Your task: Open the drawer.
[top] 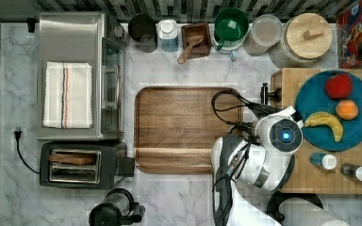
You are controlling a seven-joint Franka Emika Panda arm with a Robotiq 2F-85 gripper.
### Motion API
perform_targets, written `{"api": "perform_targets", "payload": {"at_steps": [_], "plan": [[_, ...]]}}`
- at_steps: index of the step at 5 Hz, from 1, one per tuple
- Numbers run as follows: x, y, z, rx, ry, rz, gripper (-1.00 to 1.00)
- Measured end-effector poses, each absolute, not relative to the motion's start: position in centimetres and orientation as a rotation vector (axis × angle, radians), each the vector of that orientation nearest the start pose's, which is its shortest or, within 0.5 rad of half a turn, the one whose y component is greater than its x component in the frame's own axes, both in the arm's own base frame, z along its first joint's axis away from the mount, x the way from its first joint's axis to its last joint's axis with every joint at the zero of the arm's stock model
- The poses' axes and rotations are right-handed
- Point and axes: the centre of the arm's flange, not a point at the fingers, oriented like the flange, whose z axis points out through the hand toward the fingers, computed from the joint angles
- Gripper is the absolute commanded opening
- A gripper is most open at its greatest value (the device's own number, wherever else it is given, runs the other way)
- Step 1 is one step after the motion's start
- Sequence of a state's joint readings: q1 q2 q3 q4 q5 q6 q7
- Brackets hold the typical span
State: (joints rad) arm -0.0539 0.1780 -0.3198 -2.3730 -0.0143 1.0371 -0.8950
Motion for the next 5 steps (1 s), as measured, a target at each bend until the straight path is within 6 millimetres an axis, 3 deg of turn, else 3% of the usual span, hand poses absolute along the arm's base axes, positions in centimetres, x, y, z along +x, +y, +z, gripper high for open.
{"api": "perform_targets", "payload": {"at_steps": [2, 4, 5], "plan": [[48.6, -17.7, 25.4, -3.162, 0.619, -0.143, 1.00], [49.0, -14.4, 24.8, -3.171, 0.523, -0.124, 1.00], [49.2, -11.4, 24.7, -3.169, 0.431, -0.103, 1.00]]}}
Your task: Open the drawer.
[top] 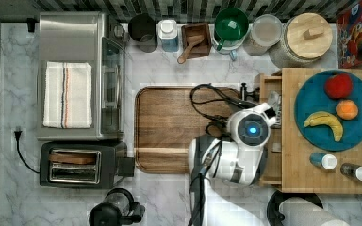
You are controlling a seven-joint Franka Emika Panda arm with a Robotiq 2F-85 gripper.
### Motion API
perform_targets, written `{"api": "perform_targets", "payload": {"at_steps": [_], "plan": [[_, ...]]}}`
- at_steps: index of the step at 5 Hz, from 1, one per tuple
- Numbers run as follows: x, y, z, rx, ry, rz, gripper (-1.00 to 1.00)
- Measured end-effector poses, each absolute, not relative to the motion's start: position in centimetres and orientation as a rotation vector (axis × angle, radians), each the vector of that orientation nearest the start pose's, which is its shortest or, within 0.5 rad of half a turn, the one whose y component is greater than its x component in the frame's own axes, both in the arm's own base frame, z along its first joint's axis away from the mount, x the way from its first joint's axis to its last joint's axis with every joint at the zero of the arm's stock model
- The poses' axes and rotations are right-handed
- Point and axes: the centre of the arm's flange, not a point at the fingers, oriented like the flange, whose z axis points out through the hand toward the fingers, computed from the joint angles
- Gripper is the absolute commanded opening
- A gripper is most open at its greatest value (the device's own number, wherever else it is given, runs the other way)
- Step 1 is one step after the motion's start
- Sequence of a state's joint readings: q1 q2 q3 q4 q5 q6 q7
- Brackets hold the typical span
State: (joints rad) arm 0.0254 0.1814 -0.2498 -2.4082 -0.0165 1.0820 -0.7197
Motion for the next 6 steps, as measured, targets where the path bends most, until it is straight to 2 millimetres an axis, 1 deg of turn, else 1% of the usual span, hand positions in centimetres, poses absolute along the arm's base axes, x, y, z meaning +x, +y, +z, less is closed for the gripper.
{"api": "perform_targets", "payload": {"at_steps": [1, 2, 3, 4, 5, 6], "plan": [[49.3, -7.6, 24.7, -3.169, 0.355, -0.088, 1.00], [49.6, -4.2, 24.6, -3.152, 0.420, -0.090, 1.00], [49.7, -1.5, 24.5, -3.143, 0.450, -0.093, 1.00], [49.7, 0.5, 24.5, -3.162, 0.376, -0.093, 1.00], [49.5, 2.2, 24.5, -3.141, 0.435, -0.096, 1.00], [49.6, 2.5, 24.6, -3.129, 0.514, -0.104, 1.00]]}}
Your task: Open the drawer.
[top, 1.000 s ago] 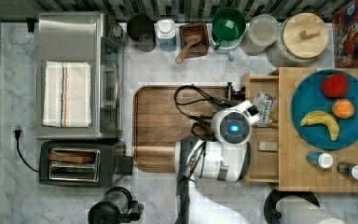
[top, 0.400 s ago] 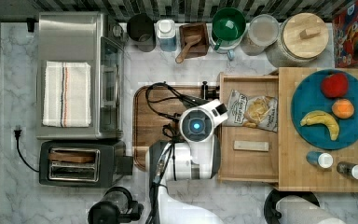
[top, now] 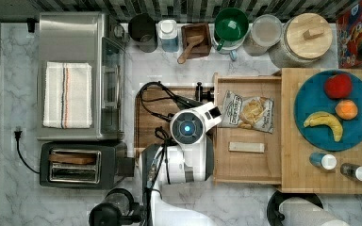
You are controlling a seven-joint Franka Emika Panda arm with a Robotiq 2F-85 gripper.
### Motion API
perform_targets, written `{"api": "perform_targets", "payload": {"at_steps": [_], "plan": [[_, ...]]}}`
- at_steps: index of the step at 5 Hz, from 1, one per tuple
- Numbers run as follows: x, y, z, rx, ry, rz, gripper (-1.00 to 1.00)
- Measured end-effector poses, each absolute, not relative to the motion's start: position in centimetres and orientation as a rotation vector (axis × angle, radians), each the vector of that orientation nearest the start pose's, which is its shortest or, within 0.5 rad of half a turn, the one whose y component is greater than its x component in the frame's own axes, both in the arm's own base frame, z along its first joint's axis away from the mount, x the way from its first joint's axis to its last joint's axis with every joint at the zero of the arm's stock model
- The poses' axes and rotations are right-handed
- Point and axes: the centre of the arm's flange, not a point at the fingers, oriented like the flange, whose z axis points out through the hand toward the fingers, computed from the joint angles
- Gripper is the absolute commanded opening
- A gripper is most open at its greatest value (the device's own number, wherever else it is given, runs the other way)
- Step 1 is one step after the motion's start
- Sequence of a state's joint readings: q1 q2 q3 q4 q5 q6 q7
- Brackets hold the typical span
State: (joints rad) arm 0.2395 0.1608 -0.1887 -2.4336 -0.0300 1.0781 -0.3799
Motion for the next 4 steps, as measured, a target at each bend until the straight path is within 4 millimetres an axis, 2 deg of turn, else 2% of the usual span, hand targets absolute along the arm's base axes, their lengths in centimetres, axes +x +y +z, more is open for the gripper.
{"api": "perform_targets", "payload": {"at_steps": [1, 4], "plan": [[49.67, 2.19, 24.51, -3.103, 0.588, -0.097, 1.00], [49.74, 2.24, 24.51, -3.102, 0.597, -0.098, 1.00]]}}
